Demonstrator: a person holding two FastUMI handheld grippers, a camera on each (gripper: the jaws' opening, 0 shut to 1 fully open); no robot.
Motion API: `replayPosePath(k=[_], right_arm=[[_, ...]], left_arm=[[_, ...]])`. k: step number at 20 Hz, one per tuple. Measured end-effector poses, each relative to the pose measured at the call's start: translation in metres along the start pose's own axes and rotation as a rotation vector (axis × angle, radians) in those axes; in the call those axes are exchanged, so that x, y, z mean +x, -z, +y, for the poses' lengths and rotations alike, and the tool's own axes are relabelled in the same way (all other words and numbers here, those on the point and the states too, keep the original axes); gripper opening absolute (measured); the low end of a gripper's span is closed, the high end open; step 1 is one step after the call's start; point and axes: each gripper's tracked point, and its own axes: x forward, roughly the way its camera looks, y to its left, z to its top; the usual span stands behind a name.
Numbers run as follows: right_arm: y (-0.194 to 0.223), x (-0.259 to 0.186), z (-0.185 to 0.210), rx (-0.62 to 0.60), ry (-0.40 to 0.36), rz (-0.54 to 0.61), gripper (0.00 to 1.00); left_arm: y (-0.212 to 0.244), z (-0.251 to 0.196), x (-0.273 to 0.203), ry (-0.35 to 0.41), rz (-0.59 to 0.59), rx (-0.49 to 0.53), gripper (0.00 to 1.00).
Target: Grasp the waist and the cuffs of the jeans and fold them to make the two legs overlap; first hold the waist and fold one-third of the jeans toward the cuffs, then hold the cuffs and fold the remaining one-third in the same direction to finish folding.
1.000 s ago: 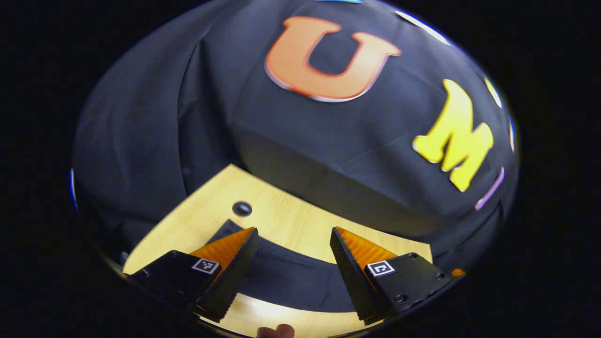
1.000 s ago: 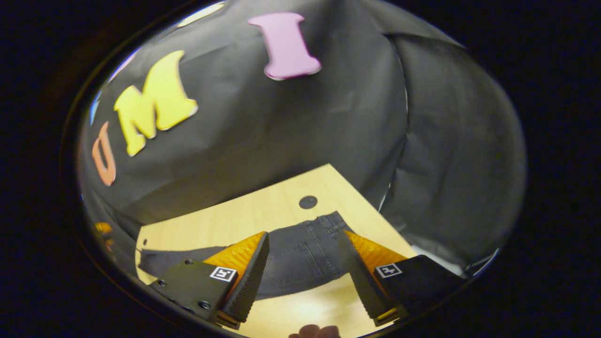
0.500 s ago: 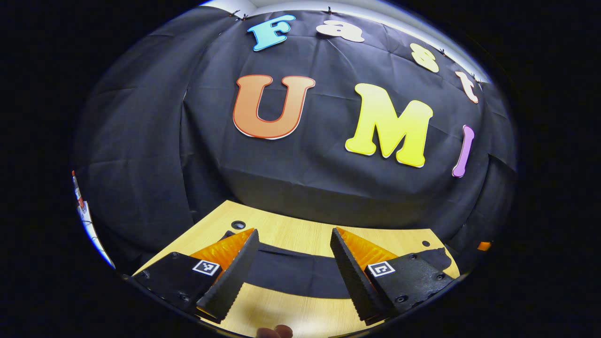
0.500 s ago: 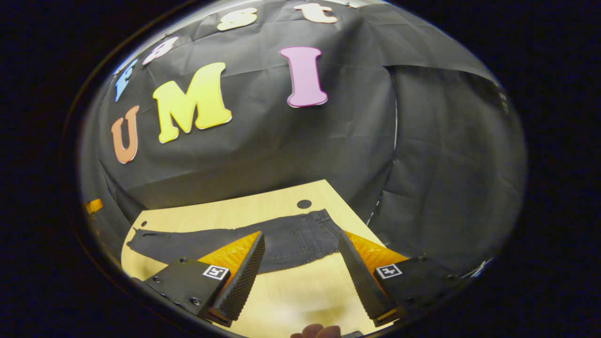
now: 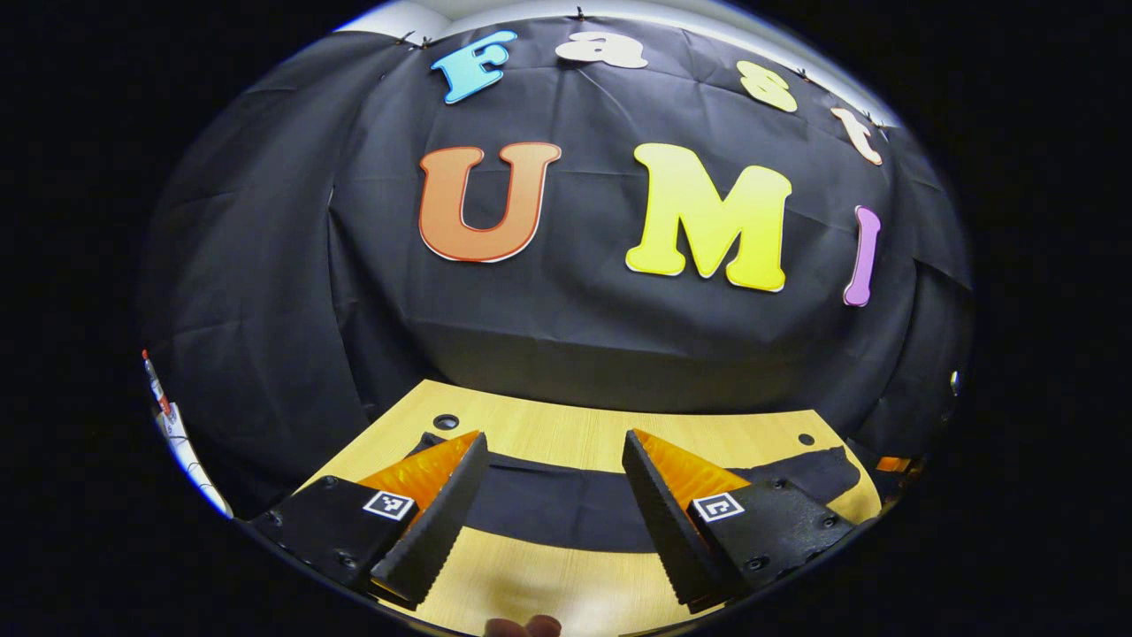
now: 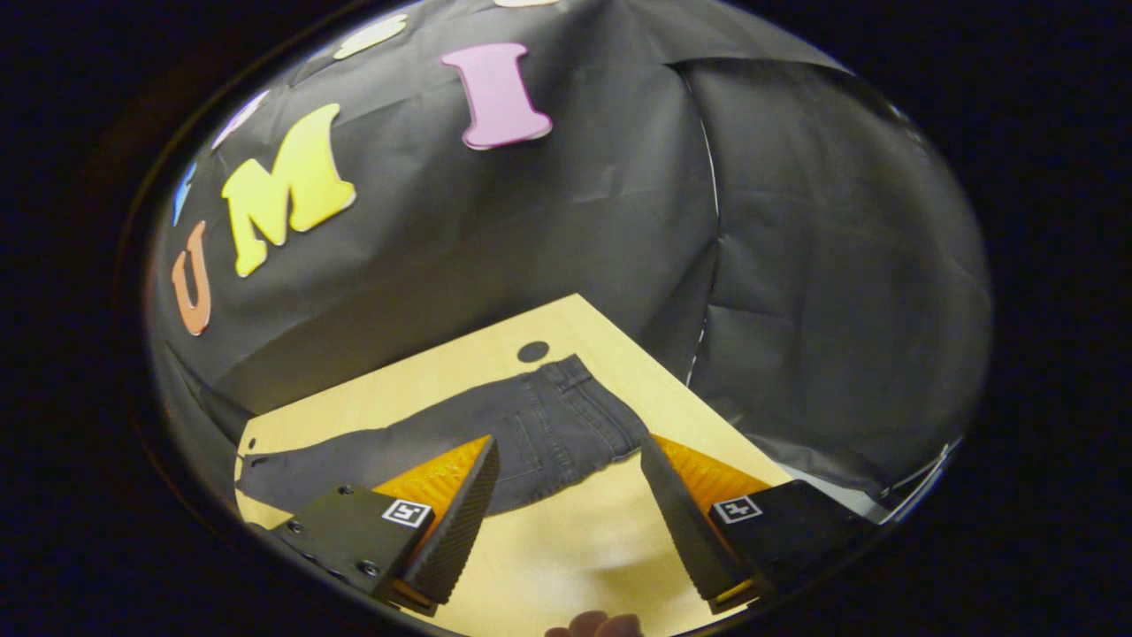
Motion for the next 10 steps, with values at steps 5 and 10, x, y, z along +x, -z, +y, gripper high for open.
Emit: replayPosePath(k=[5,10], right_arm=[[0.019,0.082,-0.032,-0.002,0.047,0.058,0.94],[0.024,0.107,-0.031,0.012,-0.015,0.085,0.94]], left_arm=[[0.017,-0.010,-0.004,-0.032,0.059,-0.028,0.98],[0.026,-0.011,-0.002,-0.055,0.087,-0.023,0.98]])
